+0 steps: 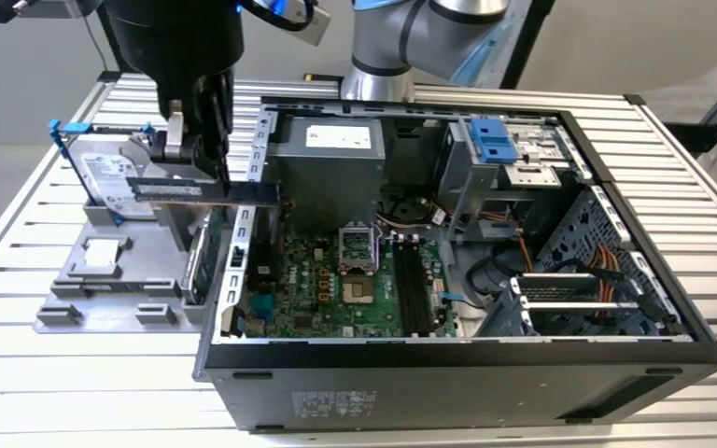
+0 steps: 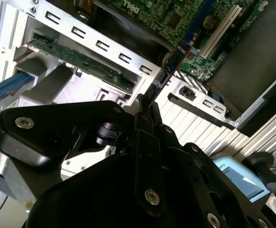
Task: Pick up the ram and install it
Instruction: 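Pick up the ram and move it above insertion slot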
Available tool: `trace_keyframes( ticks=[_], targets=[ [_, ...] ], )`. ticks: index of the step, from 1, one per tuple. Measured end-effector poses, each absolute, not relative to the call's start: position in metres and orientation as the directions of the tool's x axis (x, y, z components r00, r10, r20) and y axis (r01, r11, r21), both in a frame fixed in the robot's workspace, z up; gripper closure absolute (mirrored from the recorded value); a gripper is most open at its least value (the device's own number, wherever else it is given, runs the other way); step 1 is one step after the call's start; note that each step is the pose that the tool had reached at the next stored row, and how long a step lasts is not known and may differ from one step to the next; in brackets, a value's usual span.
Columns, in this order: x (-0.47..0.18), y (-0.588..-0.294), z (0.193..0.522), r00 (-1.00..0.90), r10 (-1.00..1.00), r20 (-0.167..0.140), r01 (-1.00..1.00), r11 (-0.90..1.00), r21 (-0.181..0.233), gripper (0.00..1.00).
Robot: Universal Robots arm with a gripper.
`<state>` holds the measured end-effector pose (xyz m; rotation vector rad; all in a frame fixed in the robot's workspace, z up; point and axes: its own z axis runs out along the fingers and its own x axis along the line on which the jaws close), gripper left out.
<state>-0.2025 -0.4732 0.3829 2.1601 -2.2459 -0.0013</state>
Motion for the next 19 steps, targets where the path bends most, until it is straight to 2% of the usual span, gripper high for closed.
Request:
trace_keyframes(
  ticks=[19],
  targets=[
    [-0.184, -0.469, 0.383, -0.039, -0.999, 0.018, -0.999, 0.039, 0.018, 1.00]
  ],
)
